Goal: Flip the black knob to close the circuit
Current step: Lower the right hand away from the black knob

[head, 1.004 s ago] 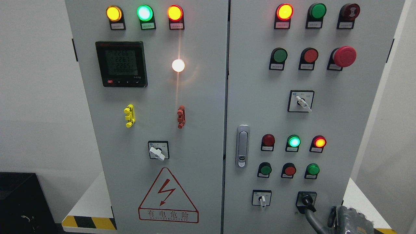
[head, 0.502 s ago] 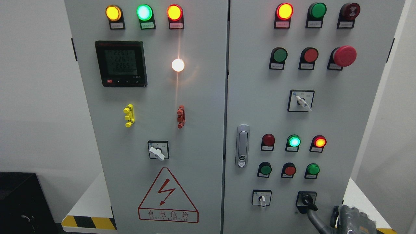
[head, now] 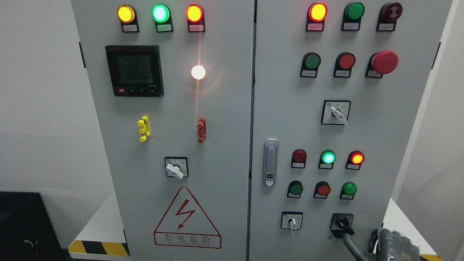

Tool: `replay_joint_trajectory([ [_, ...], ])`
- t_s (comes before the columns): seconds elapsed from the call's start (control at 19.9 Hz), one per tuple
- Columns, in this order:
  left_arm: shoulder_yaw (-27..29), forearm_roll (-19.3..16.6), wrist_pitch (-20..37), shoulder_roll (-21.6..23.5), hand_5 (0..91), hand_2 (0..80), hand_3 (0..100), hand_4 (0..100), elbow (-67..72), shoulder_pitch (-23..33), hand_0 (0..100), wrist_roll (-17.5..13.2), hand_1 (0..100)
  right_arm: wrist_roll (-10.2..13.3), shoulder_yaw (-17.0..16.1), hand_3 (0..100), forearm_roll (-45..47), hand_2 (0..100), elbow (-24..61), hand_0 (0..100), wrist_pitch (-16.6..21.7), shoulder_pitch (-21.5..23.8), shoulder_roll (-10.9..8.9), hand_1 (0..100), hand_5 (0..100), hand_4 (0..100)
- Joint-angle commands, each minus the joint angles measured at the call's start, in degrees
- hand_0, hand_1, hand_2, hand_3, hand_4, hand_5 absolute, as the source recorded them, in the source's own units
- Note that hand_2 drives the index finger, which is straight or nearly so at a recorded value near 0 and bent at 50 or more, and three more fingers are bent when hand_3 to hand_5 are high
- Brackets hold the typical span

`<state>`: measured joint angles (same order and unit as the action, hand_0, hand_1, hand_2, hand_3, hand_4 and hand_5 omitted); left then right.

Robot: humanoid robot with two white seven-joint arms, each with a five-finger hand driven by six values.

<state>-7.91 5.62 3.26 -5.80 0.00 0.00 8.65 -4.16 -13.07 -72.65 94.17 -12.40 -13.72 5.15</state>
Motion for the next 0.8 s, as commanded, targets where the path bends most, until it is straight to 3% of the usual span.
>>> replay_joint_trajectory([
  [0.0, 0.0, 0.0, 0.0, 0.0, 0.0, 0.0, 0, 0, -1.7, 1.3, 12, 0.0, 56, 0.5, 2.0, 100, 0.1, 81, 0.7, 0, 0.1, 0.4, -0.14, 0, 100, 96],
  [0.45, 0.0, 0.0, 0.0, 0.0, 0.0, 0.0, 0, 0, -1.7, 1.2, 12, 0.0, 56, 0.7, 6.9, 100, 0.1, 81, 0.9, 0, 0.1, 2.1, -0.14, 0, 100, 96],
  [0.75, 0.0, 0.0, 0.0, 0.0, 0.0, 0.0, 0, 0, -1.7, 1.3, 12, 0.0, 56, 1.0, 7.5, 100, 0.1, 81, 4.4, 0, 0.1, 5.4, -0.05, 0, 100, 96],
])
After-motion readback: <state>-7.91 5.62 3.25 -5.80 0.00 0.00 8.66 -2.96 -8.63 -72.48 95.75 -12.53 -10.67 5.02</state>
